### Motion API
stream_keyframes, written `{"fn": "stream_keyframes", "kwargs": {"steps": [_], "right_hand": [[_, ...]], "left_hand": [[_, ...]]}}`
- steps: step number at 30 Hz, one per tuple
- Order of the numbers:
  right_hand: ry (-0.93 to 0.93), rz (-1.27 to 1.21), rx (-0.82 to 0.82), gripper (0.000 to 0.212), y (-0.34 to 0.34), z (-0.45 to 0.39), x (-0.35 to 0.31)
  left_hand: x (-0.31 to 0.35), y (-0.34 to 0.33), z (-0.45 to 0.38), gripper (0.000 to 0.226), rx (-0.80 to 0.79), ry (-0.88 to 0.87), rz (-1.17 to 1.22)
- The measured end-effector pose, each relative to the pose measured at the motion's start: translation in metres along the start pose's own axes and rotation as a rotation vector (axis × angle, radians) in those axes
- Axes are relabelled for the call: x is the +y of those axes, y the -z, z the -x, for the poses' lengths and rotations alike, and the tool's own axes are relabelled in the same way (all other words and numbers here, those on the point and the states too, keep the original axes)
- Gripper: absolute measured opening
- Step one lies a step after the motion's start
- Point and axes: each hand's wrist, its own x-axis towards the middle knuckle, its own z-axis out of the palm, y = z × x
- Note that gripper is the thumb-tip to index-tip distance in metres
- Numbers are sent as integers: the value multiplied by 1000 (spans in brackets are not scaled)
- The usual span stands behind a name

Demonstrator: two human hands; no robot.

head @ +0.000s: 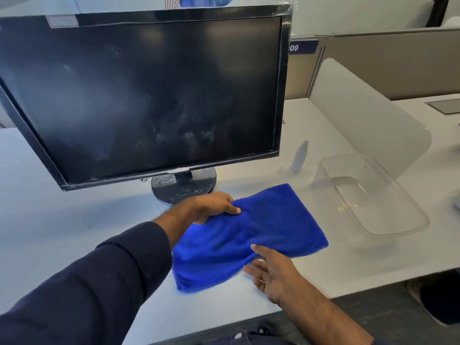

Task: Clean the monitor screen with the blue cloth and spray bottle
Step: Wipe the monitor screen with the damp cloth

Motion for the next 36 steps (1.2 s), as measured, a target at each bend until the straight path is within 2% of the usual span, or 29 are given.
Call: {"fn": "stream_keyframes", "kwargs": {"steps": [3,8,10,15,23,28,33,36], "right_hand": [[6,-58,-25,28,1,1,-1],[42,-267,-207,19,4,0,-5],[49,-284,-277,20,3,-2,-7],[122,-268,-375,40,2,-2,-17],[326,-362,-462,35,11,-10,-41],[285,-300,-443,49,16,3,-55],[284,-130,-424,44,24,22,-84],[233,-86,-339,36,25,28,-102]], "left_hand": [[2,4,8,9,-46,0,146],[2,7,26,33,-163,-31,402],[2,3,34,31,-169,-79,525],[-2,-6,48,24,-169,-162,812],[-11,-6,65,27,-106,-182,956],[-17,0,70,34,26,-244,952],[-22,11,71,28,375,-307,798],[-23,18,75,14,464,-359,723]]}}
